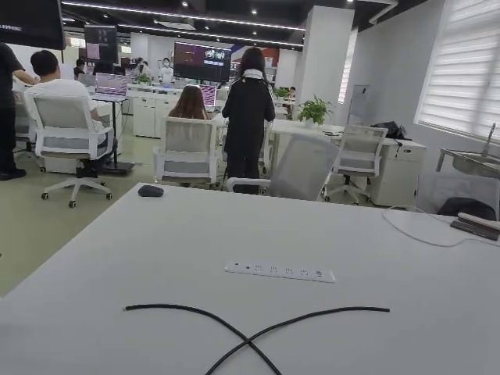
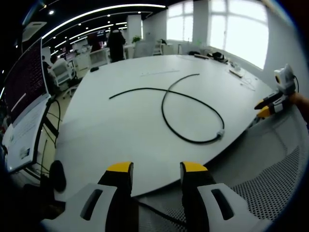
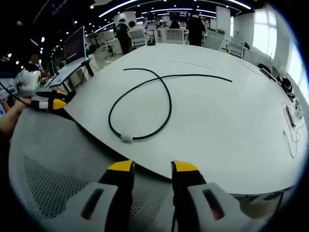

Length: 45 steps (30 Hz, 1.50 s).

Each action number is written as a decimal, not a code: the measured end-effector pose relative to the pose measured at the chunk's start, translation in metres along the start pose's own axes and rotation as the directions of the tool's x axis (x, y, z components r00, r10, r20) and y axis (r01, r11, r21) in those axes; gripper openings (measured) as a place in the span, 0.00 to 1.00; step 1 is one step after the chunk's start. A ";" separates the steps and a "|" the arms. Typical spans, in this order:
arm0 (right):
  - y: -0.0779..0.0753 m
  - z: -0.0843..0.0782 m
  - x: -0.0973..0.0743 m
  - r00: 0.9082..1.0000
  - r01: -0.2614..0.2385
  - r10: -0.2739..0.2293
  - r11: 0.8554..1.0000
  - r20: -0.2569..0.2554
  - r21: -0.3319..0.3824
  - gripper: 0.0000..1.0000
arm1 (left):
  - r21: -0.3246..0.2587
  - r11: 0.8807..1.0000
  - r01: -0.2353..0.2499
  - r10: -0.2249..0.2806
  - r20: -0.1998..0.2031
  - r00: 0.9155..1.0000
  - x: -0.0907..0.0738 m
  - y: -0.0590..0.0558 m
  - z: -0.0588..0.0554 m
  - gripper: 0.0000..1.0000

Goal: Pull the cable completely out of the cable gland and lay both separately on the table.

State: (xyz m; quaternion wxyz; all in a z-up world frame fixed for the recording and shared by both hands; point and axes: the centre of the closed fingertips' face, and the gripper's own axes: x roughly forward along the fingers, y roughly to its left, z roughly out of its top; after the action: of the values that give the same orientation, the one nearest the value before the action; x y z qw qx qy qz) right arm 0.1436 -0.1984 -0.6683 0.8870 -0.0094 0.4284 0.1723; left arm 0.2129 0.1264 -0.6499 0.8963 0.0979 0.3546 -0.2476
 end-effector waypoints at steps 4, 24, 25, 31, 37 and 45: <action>0.000 0.000 0.000 1.000 0.001 -0.001 1.000 -0.001 0.001 0.31 | -0.004 1.000 0.003 -0.003 -0.002 1.000 0.000 0.000 0.000 0.39; 0.001 0.000 0.000 1.000 -0.006 0.006 1.000 -0.001 0.010 0.30 | -0.002 1.000 0.003 -0.003 -0.011 1.000 0.000 0.000 -0.002 0.39; 0.001 0.000 0.000 1.000 -0.007 0.007 1.000 -0.001 0.010 0.30 | -0.002 1.000 0.003 -0.003 -0.011 1.000 0.000 0.000 -0.002 0.39; 0.001 0.000 -0.001 1.000 -0.006 0.006 1.000 -0.001 0.012 0.30 | 0.001 1.000 0.002 -0.002 -0.010 1.000 0.000 0.000 -0.001 0.38; -0.001 0.000 -0.001 1.000 0.002 -0.002 1.000 -0.003 0.012 0.31 | -0.018 1.000 0.013 -0.013 -0.020 1.000 0.000 -0.001 -0.003 0.36; -0.002 -0.001 0.000 1.000 0.007 -0.007 1.000 -0.008 0.007 0.33 | -0.004 1.000 0.017 -0.016 0.019 1.000 -0.001 -0.004 0.003 0.34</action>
State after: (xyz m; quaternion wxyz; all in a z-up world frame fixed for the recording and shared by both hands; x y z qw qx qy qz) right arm 0.1432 -0.2002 -0.6687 0.8858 -0.0084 0.4325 0.1679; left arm 0.2125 0.1223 -0.6469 0.8977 0.0909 0.3474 -0.2552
